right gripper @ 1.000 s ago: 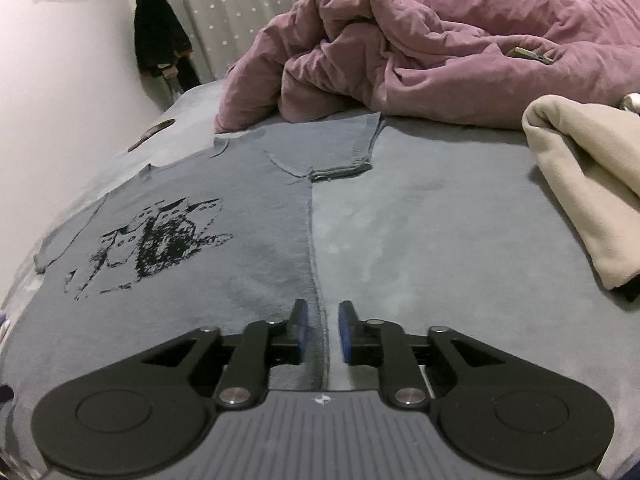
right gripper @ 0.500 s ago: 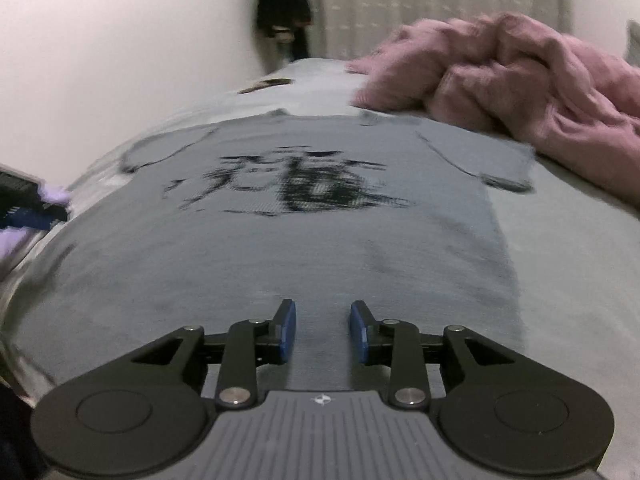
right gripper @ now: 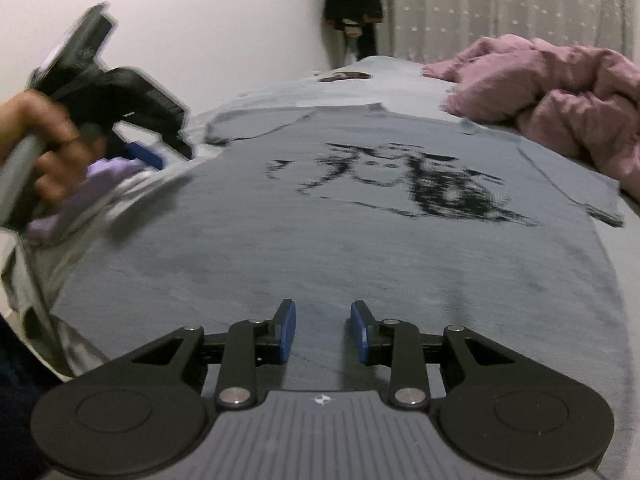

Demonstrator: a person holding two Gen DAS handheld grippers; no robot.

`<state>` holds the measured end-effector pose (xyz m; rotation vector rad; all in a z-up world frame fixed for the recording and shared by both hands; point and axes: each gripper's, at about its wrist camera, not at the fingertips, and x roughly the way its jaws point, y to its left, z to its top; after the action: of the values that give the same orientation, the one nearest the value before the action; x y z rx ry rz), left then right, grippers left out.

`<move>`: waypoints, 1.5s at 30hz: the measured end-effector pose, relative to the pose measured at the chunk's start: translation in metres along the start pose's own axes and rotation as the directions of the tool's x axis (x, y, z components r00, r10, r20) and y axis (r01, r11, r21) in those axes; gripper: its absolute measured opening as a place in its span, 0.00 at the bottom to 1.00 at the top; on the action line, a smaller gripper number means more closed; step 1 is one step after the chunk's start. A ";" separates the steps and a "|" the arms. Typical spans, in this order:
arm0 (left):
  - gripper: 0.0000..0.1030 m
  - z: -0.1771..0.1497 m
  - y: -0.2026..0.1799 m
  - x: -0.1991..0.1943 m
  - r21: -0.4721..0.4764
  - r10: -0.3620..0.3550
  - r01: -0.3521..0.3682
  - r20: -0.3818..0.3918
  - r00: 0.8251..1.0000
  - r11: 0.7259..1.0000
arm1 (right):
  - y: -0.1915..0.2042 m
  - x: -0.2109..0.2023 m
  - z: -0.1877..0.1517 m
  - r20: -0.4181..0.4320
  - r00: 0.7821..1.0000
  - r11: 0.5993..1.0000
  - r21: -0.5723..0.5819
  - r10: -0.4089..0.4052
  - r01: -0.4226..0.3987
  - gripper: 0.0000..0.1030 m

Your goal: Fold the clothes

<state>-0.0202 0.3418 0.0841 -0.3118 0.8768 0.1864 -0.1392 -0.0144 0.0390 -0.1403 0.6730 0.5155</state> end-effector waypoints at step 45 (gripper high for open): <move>0.54 0.137 0.067 0.141 -0.183 -0.128 0.128 0.011 0.992 0.975 | 0.109 -0.011 -0.018 0.026 0.942 0.933 -0.150 0.335 -0.328 0.30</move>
<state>0.1479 0.4564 0.0432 -0.5393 0.8384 0.1476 -0.2110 0.0707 0.0362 -0.1486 0.6117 0.8914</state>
